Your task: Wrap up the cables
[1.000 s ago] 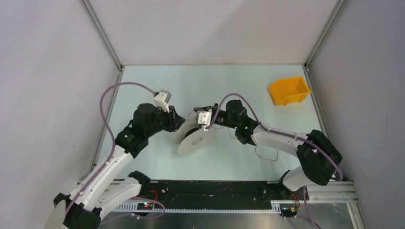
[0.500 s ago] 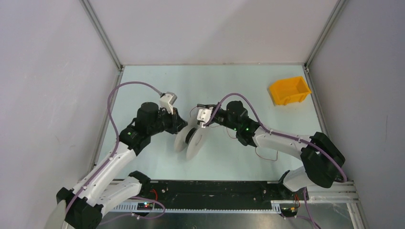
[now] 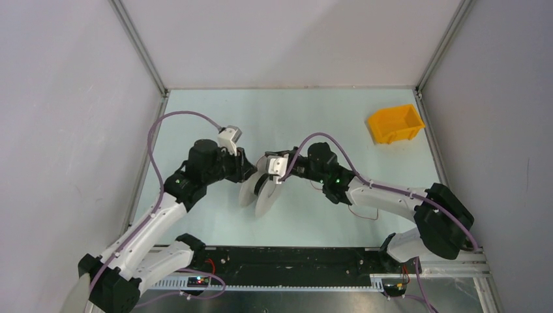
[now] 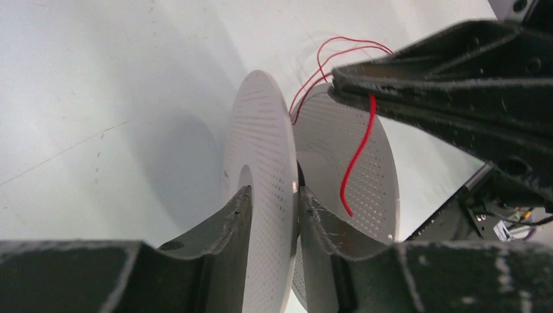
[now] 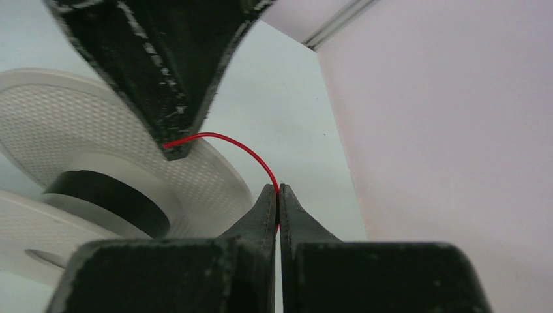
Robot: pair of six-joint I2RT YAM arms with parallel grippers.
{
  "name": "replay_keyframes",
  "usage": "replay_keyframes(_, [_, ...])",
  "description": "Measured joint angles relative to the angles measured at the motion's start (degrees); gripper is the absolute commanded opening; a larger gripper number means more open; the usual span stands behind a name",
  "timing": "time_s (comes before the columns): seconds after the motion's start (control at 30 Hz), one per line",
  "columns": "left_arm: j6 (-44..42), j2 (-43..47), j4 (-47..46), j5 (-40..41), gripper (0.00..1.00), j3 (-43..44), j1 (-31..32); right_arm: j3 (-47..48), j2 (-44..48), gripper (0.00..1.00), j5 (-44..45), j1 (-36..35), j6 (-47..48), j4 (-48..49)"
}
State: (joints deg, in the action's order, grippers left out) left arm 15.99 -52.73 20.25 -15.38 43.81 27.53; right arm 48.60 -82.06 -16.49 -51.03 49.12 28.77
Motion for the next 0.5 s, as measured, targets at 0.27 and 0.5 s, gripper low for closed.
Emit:
replay_keyframes(0.27, [1.8, 4.2, 0.3, 4.7, 0.45, 0.3, -1.9, 0.0, -0.6, 0.00, 2.1, -2.9, -0.2, 0.4])
replay_keyframes(0.5, [0.5, 5.3, 0.2, 1.6, 0.48, 0.7, -2.0, -0.1, -2.8, 0.00, 3.7, -3.4, 0.0, 1.1])
